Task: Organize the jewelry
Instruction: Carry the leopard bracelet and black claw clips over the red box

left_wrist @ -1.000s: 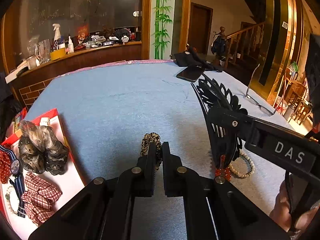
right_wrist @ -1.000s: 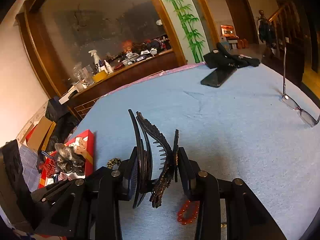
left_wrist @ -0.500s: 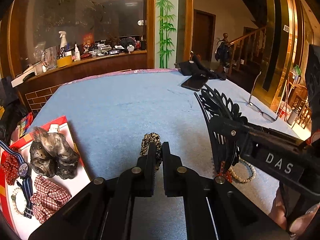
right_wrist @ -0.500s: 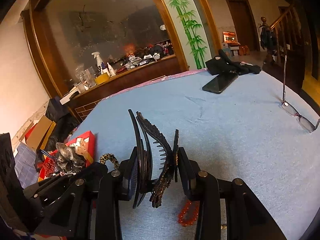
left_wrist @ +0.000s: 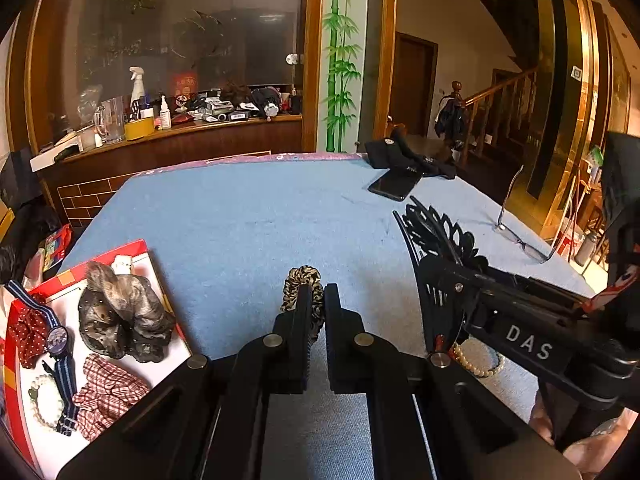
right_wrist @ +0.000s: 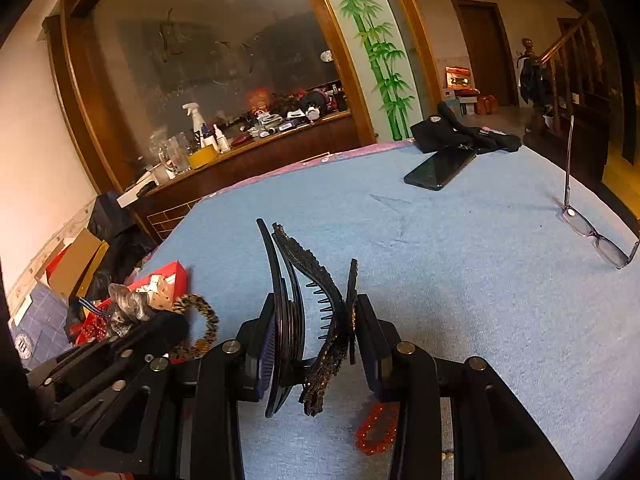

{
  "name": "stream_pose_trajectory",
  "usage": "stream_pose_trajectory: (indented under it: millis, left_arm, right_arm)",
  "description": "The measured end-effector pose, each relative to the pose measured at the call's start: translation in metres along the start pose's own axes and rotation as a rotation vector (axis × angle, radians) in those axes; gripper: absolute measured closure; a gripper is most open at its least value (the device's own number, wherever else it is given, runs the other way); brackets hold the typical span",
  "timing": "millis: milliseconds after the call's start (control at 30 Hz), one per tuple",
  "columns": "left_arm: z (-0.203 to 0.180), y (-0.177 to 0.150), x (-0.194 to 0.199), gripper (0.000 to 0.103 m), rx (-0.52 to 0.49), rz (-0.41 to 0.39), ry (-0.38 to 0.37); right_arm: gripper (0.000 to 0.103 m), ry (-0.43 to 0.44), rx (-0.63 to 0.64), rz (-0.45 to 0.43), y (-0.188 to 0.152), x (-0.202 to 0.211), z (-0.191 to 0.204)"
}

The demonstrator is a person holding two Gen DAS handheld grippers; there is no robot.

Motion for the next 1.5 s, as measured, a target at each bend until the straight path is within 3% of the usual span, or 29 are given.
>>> stream_pose_trajectory:
  millis: [233, 367, 633, 867, 1133, 1367, 1500]
  left_arm:
    - [0.015, 0.008, 0.037, 0.097, 0.028, -0.079, 0.02]
    - [0.044, 0.005, 0.057, 0.097, 0.071, -0.09, 0.042]
    - [0.139, -0.018, 0.091, 0.097, 0.171, -0.101, 0.186]
    - [0.21, -0.043, 0.096, 0.097, 0.29, -0.054, 0.313]
    - [0.232, -0.062, 0.079, 0.097, 0.348, 0.01, 0.401]
    - [0.244, -0.069, 0.063, 0.097, 0.374, 0.066, 0.448]
    - [0.24, -0.07, 0.057, 0.097, 0.339, 0.078, 0.472]
  right_arm:
    - [0.063, 0.024, -0.02, 0.0, -0.006, 0.018, 0.014]
    - [0.063, 0.045, -0.002, 0.006, -0.009, 0.026, 0.032]
    - [0.063, 0.145, 0.108, 0.008, -0.01, 0.034, 0.106]
    - [0.063, 0.234, 0.206, 0.081, -0.03, 0.008, 0.174]
    - [0.063, 0.272, 0.275, 0.143, -0.047, -0.031, 0.224]
    - [0.063, 0.246, 0.253, 0.186, -0.06, -0.064, 0.223]
    - [0.063, 0.22, 0.263, 0.195, -0.065, -0.07, 0.219]
Point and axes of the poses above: each gripper's, at about its wrist camera, not at the fingertips, and x roughly against the way its jaws point, z to its left, y to its top, the point moved 2 cm from there along -x, roughly the way its jaws point, and after that the axes turned 5 degrees about x, right-handed, at the moved point
